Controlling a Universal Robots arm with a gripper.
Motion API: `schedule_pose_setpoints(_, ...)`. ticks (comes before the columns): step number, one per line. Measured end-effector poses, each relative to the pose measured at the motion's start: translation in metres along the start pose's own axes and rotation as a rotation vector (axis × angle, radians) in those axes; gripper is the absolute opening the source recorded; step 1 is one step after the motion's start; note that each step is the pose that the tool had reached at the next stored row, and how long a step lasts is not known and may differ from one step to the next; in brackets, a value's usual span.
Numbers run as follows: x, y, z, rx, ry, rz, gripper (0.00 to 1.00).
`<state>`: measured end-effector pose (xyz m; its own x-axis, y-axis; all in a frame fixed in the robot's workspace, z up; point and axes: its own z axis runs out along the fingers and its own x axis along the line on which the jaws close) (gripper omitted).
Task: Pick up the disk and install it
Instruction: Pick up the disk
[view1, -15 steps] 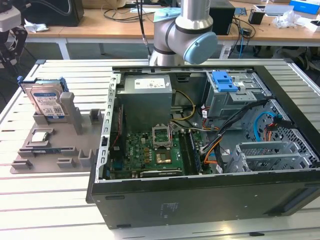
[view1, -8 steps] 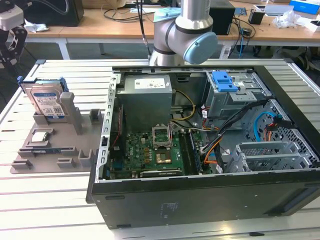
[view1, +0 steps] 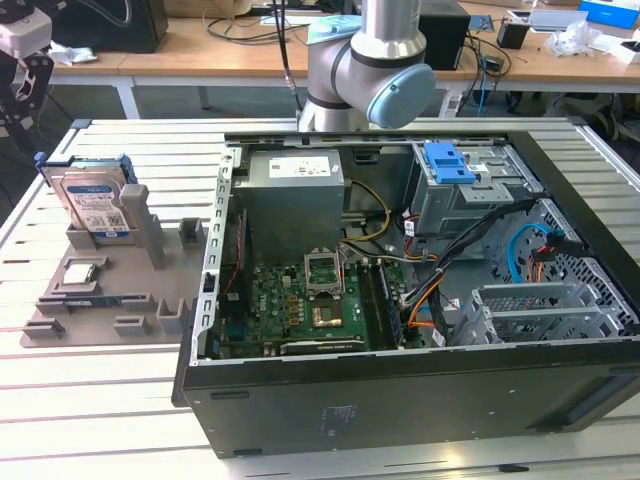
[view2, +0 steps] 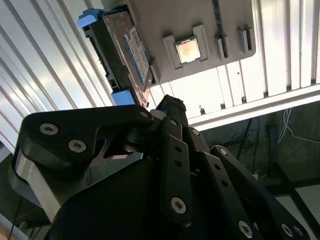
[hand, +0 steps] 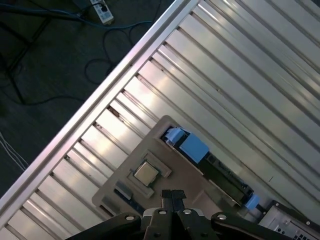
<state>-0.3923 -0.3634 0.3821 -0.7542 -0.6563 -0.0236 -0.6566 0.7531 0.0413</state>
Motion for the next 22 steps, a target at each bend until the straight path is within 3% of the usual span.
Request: schedule_pose_setpoints(22,0.0000,0.0000,0.0000,-0.0044,0.0076,-0.186,0.11)
